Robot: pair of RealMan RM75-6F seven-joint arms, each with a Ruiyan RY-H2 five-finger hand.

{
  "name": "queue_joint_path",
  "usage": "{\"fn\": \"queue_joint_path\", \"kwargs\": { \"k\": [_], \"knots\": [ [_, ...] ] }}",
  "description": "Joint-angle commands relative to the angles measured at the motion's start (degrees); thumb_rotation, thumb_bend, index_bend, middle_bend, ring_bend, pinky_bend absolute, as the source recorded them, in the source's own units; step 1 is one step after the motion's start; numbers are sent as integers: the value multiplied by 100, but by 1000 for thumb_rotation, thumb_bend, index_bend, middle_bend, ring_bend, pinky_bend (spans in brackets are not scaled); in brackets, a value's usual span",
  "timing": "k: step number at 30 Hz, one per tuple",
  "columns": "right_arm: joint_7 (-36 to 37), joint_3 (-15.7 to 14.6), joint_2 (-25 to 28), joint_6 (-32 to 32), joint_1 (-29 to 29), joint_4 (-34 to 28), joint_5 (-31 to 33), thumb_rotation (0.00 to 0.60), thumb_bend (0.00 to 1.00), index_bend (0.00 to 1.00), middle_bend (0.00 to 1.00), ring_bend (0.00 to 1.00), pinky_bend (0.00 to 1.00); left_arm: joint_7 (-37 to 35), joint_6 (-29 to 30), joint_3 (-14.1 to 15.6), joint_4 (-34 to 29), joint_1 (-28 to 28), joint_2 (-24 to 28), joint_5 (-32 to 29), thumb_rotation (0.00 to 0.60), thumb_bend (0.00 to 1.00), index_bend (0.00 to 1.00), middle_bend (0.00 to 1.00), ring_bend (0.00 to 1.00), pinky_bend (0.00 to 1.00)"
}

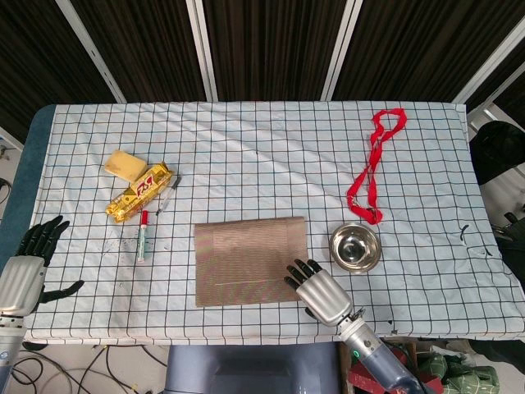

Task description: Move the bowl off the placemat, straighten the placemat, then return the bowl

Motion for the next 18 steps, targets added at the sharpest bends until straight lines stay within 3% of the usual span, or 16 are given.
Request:
{"fn": "queue_joint_path", "kwargs": {
  "k": [1, 9, 18],
  "knots": [
    [-102, 70, -144, -131, 85, 120, 124, 600, 65, 344, 233, 172, 263, -3, -10, -4, -2, -5, 3, -10, 600, 15, 0, 0, 0, 0],
    [-399, 298, -337, -366, 211, 411, 670, 600, 65, 344, 233, 173, 263, 10, -62, -22, -21, -19, 15, -76, 600, 16, 0, 0, 0, 0],
    [-469, 333, -433, -357, 268, 624, 871, 600, 42, 344, 232, 173, 263, 84, -104, -14, -31, -29, -3, -99, 600, 16, 0, 0, 0, 0]
  ]
}}
